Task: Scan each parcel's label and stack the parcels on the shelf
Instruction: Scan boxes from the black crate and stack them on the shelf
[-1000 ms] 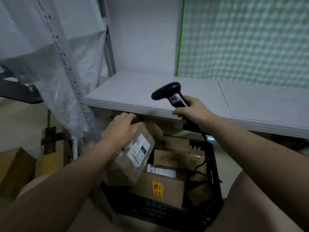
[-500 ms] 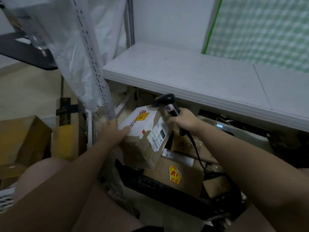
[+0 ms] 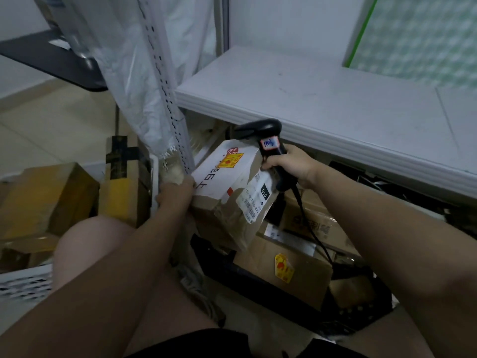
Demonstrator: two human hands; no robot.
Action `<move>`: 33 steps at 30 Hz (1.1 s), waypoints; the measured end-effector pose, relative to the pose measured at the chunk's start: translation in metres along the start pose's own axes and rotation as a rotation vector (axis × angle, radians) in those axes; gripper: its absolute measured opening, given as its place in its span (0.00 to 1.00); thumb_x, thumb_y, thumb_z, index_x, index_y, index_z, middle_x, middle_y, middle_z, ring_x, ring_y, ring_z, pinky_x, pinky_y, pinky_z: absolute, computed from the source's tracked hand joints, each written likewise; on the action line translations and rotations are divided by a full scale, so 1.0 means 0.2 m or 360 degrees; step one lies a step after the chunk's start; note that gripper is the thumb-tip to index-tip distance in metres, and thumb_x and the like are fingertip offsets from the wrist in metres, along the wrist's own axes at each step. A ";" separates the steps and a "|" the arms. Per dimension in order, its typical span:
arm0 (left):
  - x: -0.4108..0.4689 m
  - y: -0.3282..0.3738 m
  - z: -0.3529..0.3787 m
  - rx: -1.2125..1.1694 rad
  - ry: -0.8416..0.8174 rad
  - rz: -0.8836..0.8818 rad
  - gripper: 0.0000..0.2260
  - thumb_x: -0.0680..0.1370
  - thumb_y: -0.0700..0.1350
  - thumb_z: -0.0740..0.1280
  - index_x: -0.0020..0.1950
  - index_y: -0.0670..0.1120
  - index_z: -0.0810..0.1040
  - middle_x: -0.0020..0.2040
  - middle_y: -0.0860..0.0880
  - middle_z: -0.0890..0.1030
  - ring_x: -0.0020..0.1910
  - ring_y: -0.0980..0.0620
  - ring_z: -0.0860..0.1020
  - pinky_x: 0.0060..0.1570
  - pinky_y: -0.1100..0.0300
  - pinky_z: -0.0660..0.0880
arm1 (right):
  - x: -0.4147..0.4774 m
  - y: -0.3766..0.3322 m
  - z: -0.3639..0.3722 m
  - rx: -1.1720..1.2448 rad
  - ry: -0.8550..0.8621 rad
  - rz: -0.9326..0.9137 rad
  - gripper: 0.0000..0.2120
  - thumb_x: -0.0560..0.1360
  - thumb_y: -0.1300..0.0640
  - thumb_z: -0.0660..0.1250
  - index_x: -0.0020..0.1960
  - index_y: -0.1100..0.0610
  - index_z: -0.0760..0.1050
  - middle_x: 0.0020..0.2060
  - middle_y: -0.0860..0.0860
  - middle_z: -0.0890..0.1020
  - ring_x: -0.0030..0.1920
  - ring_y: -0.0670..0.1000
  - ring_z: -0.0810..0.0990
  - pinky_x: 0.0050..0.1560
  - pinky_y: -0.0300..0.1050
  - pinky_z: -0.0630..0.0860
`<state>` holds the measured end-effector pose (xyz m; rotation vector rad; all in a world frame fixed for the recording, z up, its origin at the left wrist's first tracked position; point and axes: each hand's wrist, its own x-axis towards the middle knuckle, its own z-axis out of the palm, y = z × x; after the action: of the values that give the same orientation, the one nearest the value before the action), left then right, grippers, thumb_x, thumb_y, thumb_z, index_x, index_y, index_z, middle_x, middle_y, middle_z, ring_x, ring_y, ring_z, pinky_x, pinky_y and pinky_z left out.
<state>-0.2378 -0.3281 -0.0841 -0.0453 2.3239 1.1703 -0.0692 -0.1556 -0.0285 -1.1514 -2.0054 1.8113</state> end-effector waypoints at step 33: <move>-0.55 1.07 0.89 -0.0620 -0.0932 0.1294 0.29 0.81 0.61 0.51 0.79 0.53 0.48 0.78 0.52 0.55 0.72 0.57 0.58 0.62 0.68 0.57 | -0.29 -0.07 -1.18 0.0406 0.1164 -0.0546 0.20 0.60 0.62 0.73 0.50 0.49 0.76 0.56 0.53 0.79 0.51 0.52 0.81 0.47 0.43 0.77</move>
<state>-0.1199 -0.0825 0.0397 1.0374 1.5708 1.7007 0.1106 -0.0144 0.0576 -1.0895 -1.3930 1.1879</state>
